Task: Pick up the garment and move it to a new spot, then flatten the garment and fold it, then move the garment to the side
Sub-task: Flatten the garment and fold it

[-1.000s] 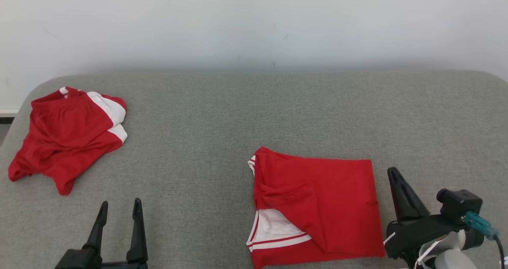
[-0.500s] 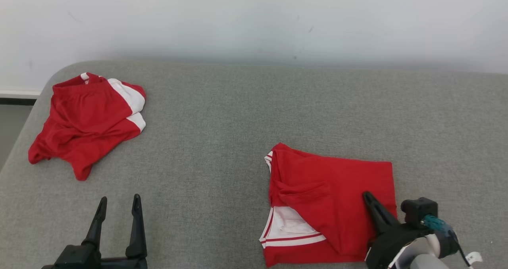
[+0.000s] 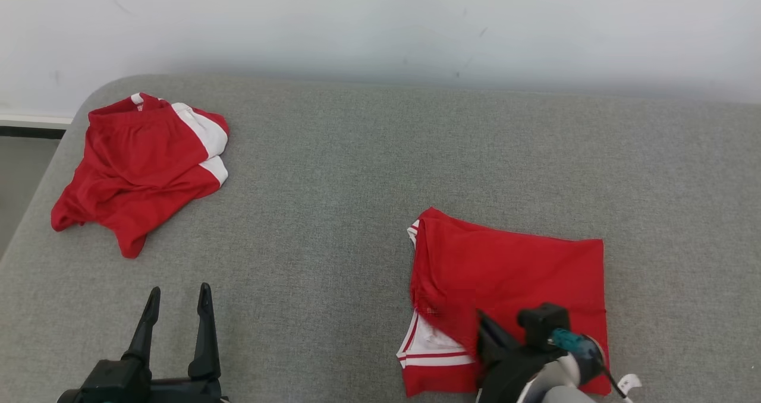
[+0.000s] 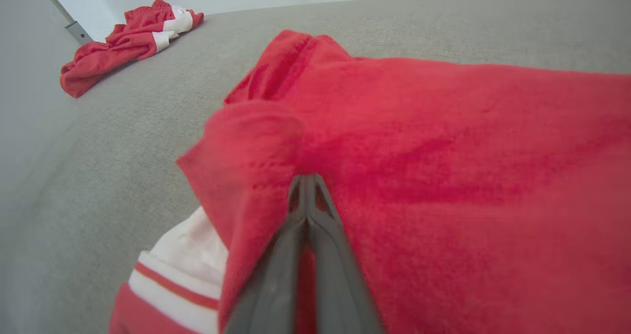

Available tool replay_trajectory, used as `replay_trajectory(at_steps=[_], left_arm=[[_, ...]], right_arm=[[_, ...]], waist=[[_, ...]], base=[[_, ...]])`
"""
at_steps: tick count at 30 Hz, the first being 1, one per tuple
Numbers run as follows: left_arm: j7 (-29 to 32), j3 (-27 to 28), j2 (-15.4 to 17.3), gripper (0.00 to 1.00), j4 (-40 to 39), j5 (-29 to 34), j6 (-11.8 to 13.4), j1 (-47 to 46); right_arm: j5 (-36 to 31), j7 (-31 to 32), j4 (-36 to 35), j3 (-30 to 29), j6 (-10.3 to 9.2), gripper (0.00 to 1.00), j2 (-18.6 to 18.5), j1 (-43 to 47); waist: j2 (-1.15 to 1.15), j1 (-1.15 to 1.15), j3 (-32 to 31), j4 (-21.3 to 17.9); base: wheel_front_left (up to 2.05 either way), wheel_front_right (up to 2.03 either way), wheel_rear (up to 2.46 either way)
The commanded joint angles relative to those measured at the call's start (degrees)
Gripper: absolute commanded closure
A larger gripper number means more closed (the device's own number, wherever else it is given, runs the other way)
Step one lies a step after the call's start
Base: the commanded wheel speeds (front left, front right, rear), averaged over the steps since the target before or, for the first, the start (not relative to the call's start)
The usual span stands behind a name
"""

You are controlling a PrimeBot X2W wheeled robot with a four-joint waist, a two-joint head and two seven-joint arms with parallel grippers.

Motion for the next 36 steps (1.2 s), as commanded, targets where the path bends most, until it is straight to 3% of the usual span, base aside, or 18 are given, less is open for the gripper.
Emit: replay_trajectory(at_steps=[1,7,10,21,28,36], left_arm=[[-0.2,0.1,-0.1,0.00,-0.1,-0.2,0.1,-0.2],[-0.2,-0.3,-0.1,0.00,-0.2,-0.3,0.1,0.0],[-0.2,-0.2,-0.1,0.00,-0.4,-0.4,0.2,-0.1],[-0.2,0.0,-0.1,0.00,-1.3,1.0,0.3,0.9],[-0.2,0.6,-0.1,0.00,-1.5,1.7,0.4,0.9],[-0.2,2.1,0.6,0.00,-1.7,1.7,0.3,1.7]], right_arm=[[0.3,-0.2,-1.0,1.0,-0.14,1.00,0.2,0.6],[0.8,-0.2,-4.5,5.9,-0.14,1.00,1.4,2.4],[1.6,-0.2,-6.8,5.0,-0.14,1.00,1.1,2.8],[-2.2,-0.1,-20.1,-11.2,-0.14,1.00,-3.9,6.9],[-5.0,-0.1,-25.8,-19.1,-0.14,1.00,-4.3,11.2],[-7.1,-0.2,-29.6,-23.8,-0.14,1.00,-4.2,15.7]], waist=[[0.00,0.00,0.1,0.0],[0.00,0.00,0.2,-0.5],[0.00,0.00,0.3,-0.9],[0.00,0.00,-0.8,-4.4],[0.00,0.00,-1.8,-6.8],[0.00,0.00,-3.2,-8.7]], base=[[0.00,0.00,0.00],[0.00,0.00,0.00],[0.00,0.00,0.00],[0.00,0.00,0.00],[0.00,0.00,0.00],[0.00,0.00,0.00]])
